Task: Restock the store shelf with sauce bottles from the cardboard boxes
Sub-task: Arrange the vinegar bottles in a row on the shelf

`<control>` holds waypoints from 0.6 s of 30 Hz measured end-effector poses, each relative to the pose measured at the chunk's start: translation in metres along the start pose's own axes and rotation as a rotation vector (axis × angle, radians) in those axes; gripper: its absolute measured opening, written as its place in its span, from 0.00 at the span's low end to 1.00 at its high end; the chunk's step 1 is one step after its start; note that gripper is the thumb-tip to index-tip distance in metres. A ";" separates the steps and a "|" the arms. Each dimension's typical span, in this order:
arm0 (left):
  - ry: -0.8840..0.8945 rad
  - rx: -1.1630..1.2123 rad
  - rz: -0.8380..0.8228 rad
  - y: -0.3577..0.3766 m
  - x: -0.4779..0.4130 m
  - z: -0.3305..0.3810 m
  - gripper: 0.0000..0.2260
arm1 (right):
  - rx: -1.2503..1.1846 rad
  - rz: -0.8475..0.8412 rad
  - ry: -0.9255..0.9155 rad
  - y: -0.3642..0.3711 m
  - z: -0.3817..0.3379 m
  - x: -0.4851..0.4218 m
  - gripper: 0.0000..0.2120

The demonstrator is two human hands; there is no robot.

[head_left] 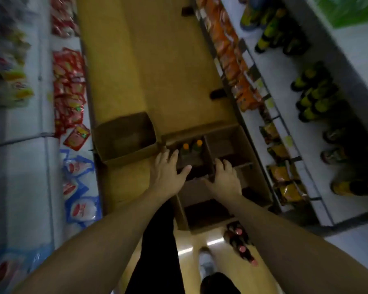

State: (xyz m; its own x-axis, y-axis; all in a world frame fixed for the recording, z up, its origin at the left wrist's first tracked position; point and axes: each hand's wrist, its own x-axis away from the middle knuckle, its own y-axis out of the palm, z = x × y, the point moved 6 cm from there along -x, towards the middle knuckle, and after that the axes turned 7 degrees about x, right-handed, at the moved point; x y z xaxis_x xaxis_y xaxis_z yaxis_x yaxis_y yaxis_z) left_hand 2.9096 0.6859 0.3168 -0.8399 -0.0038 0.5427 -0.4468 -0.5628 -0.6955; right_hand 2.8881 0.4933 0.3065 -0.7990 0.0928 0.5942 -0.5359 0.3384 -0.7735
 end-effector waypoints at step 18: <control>0.081 0.239 -0.156 0.209 -0.346 -0.133 0.30 | -0.667 0.101 0.455 0.218 0.023 -0.337 0.36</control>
State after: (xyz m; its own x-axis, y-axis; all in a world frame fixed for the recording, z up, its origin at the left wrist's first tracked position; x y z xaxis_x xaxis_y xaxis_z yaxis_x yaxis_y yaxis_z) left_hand 3.0659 0.6794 -0.0792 -0.7930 0.1589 0.5882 -0.4955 -0.7300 -0.4707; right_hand 3.0342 0.5140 -0.0674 -0.5690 0.4756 0.6708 -0.0768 0.7815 -0.6192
